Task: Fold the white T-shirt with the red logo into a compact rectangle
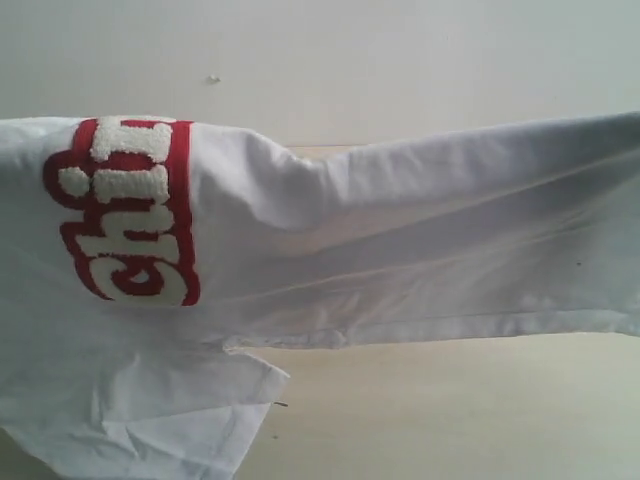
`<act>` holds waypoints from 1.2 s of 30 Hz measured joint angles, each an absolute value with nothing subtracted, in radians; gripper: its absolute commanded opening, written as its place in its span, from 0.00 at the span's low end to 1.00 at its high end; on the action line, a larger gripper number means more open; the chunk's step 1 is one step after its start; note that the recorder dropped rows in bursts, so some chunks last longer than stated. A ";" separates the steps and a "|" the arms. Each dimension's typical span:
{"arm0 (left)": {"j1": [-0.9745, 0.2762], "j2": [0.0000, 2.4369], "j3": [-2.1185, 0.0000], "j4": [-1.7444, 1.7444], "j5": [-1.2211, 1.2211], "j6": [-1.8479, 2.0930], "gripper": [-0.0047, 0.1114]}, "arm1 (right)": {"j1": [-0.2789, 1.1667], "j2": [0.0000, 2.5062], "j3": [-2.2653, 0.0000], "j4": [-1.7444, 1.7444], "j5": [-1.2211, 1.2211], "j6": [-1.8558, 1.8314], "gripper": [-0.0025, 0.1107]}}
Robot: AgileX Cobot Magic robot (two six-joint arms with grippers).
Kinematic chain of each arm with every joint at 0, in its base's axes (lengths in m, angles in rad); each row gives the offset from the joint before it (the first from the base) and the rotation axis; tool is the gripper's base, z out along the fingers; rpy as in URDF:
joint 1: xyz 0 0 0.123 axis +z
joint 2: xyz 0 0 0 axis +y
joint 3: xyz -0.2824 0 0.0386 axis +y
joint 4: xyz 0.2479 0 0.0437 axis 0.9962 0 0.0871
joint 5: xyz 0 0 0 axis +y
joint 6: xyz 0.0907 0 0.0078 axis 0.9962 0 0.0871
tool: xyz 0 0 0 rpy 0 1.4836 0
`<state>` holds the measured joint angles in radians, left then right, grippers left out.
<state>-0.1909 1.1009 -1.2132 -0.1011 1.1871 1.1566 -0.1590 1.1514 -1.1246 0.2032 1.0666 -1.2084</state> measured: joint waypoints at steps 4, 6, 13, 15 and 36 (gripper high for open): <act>-0.193 1.041 -1.213 -0.161 1.221 1.143 0.04 | -0.159 1.095 -1.125 0.250 1.124 -1.194 0.02; -0.206 1.012 -1.213 -0.181 1.226 1.123 0.04 | -0.159 1.063 -1.122 0.289 1.134 -1.177 0.02; -0.280 0.915 -1.213 -0.200 1.229 1.049 0.04 | -0.159 0.955 -1.106 0.324 1.214 -1.151 0.02; -0.308 0.892 -1.213 -0.200 1.229 0.989 0.04 | -0.159 0.928 -1.106 0.341 1.218 -1.131 0.02; -0.540 0.502 -1.151 -0.185 1.237 0.482 0.04 | 0.097 0.568 -0.988 0.285 1.233 -0.666 0.02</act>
<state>-0.5404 0.5023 -1.1510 -0.1850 1.2373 0.4819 0.0967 0.5684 -0.9878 0.2853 1.2326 -0.6664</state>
